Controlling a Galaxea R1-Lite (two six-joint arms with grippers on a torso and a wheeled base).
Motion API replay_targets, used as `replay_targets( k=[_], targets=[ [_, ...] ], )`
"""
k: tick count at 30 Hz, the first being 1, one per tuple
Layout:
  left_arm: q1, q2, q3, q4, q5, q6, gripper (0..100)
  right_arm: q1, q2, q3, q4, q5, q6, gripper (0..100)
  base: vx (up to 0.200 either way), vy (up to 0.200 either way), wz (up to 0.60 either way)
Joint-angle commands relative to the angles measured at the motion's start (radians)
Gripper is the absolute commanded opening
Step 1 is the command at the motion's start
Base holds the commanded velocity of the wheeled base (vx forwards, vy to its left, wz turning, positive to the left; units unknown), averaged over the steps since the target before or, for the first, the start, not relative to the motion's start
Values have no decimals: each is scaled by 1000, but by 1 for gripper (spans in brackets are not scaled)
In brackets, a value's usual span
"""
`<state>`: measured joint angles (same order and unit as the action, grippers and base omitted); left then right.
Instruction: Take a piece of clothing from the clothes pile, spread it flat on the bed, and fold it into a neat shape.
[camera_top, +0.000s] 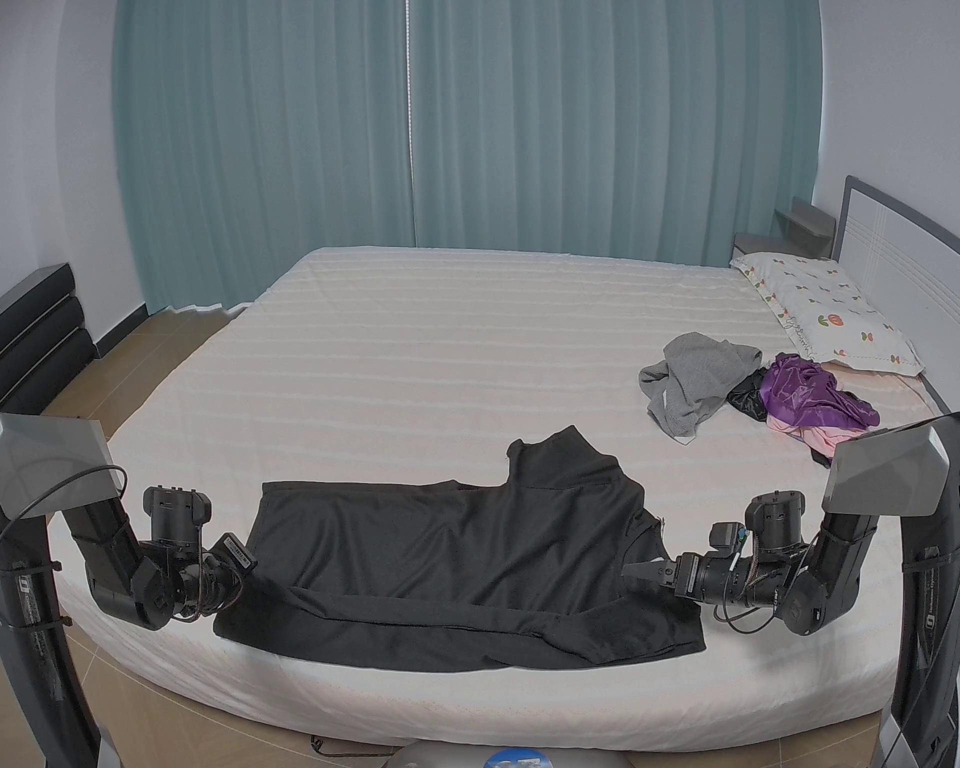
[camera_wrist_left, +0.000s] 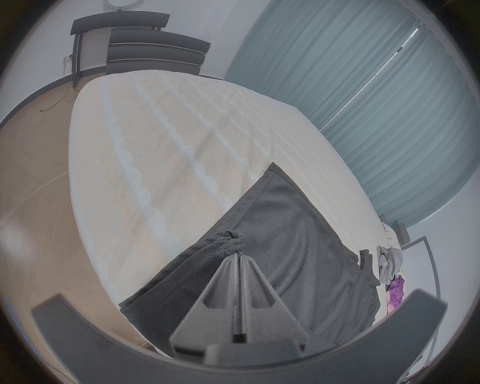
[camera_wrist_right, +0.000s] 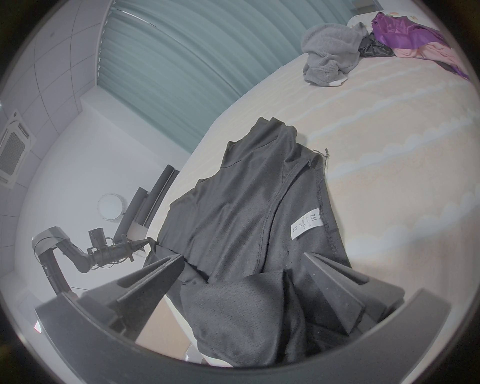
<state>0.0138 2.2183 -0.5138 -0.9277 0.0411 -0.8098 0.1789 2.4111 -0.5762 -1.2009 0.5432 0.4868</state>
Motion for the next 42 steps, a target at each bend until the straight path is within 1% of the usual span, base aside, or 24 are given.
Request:
replay_targets(
  k=[1,7,14,15,16,17,19,20,29,30,33,37,42],
  targets=[
    [2,1,1,0,2,-8,0,-3,14,-7,-2,23,-10,100,0,0,0],
    [3,11,-2,0,2,-20,0,-3,22,-31,17,31,-16,100,0,0,0],
    [3,12,0,0,3,-20,0,1,39,-51,30,29,-66,100,0,0,0],
    [3,12,0,0,3,-20,0,1,40,-51,40,27,-103,100,0,0,0],
    [3,12,0,0,3,-20,0,1,40,-51,40,27,-103,100,0,0,0],
    [3,11,0,0,3,-20,0,2,45,-44,47,26,-163,100,0,0,0],
    [3,11,0,0,3,-20,0,2,45,-42,49,26,-172,100,0,0,0],
    [3,12,0,0,3,-20,0,7,59,-47,63,9,-237,100,0,0,0],
    [3,14,-3,0,3,-17,0,25,71,-53,73,-26,-261,100,0,0,0],
    [3,14,-2,0,5,-17,0,25,71,-53,73,-34,-261,0,0,0,0],
    [3,17,-5,0,5,-15,0,24,72,-54,70,-66,-261,0,0,0,0],
    [2,21,-3,-2,5,-11,0,5,40,-45,67,-58,-244,0,0,0,0],
    [3,15,-2,-2,8,-11,0,-10,14,-37,64,-54,-168,0,0,0,0]
  ],
)
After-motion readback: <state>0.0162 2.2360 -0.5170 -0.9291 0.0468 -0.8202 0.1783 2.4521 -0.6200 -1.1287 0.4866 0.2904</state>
